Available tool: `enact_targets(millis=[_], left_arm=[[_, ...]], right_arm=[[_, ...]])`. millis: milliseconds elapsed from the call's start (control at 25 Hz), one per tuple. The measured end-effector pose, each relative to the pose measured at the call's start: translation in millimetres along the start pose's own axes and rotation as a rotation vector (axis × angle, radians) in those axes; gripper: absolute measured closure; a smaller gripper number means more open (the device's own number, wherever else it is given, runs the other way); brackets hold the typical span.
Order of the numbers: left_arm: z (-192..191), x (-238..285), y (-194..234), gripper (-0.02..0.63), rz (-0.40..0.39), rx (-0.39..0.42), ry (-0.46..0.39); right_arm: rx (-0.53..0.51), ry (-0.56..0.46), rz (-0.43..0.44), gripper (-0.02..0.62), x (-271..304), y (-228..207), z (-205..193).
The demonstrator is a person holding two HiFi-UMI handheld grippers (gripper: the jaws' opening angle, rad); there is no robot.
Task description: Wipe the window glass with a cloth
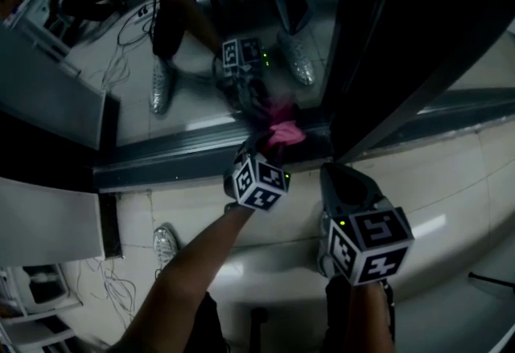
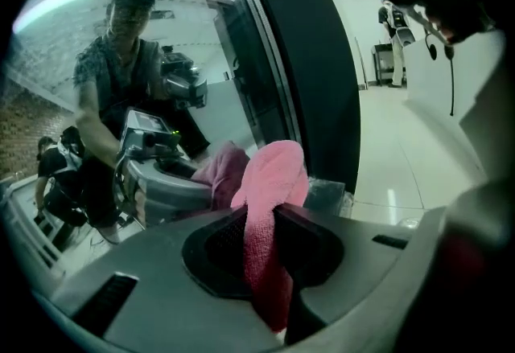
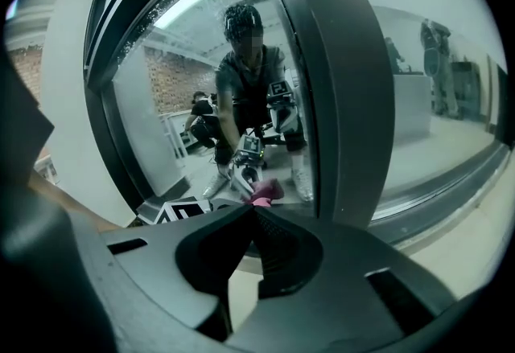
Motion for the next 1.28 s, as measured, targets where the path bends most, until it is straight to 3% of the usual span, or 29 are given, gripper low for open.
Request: enact_targets(millis=[680,880,1040,1280], left_arm=[[-31.8,20.9,5.9,0.548,-0.042,-0.062,0.108],[-30.1,17.3,-1.0,0.548,-0.067,-0.055,0.103],[-11.3,-5.1,-0.5,0.548,-0.069,-0.039,0.062],[51.8,-65.7,16.7,0.548,-0.036,0.02,-0.052]], right_arm=[[-0.026,0.036,-0.004,0.598,0.8,1.5,12.4],[-0.024,0.033,-0.006,0.597,2.8,0.2,5.8],[-0.026,0.029,-0.01,0.597,6.6,2.9,0.8],[-0.019,0.01,-0.012,0.597,0.4,7.1,0.5]])
Point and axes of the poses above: the fingertips, and each gripper's own axes: x forward along the fingers, y to its left, z out of its top, the point moved 5 cm from there along -x, backward along the fingers, and after that the axes turned 15 degrees about -z, right-handed, at the moved point
